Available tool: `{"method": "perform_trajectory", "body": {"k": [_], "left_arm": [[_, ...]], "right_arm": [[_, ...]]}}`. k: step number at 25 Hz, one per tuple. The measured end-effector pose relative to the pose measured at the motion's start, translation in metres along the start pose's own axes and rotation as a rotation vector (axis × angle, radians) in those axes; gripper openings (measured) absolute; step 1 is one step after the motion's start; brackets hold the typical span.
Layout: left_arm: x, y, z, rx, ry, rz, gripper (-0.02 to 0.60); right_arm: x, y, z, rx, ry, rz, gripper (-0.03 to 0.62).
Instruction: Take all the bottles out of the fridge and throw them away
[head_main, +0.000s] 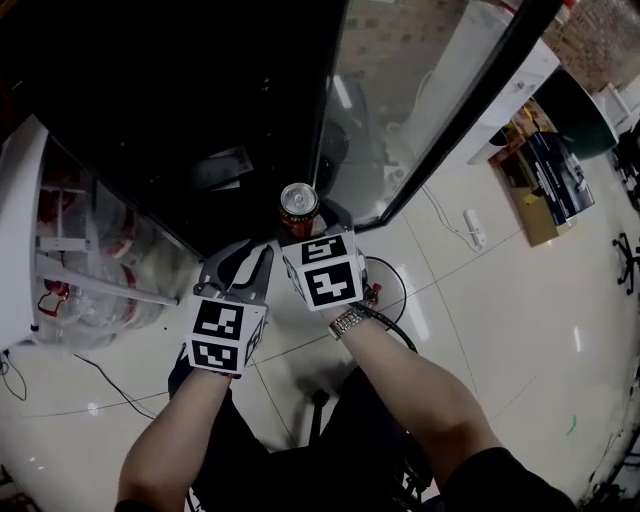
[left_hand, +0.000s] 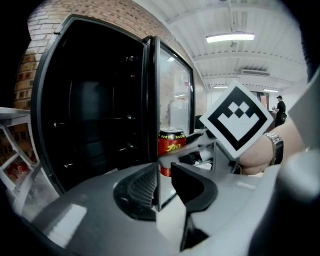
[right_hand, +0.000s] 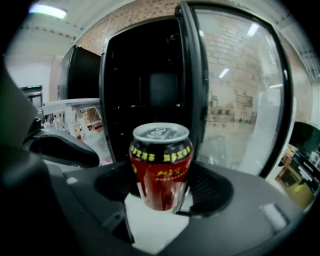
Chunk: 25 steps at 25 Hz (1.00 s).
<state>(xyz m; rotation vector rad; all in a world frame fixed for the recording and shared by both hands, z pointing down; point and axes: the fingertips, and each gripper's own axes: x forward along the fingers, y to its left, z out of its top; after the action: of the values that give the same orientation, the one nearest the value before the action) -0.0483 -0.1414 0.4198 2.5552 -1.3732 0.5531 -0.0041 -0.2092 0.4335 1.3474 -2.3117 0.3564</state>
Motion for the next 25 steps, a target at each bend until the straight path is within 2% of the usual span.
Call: {"method": "perform_trajectory", "body": {"k": [6,14,20,25], "left_arm": [[0.017,-0.077,-0.016,0.024,0.031,-0.116,0.090],[0.034,-0.160,-0.052,0.025,0.077,-0.194,0.089],[0.047,-0.202,-0.079,0.019,0.120,-0.237,0.089],[0.057,-0.212,-0.099,0.011,0.161,-0.243,0.090]], "right_arm": [[-0.055,-0.052,-0.072,0.068,0.062,-0.106,0.324],[-0.122,-0.101,-0.175,0.145,0.165,-0.187,0.324],[-0.140,-0.115,-0.237,0.197,0.248,-0.189,0.324],[-0.132,-0.112,-0.280,0.222,0.326,-0.151,0.325]]}}
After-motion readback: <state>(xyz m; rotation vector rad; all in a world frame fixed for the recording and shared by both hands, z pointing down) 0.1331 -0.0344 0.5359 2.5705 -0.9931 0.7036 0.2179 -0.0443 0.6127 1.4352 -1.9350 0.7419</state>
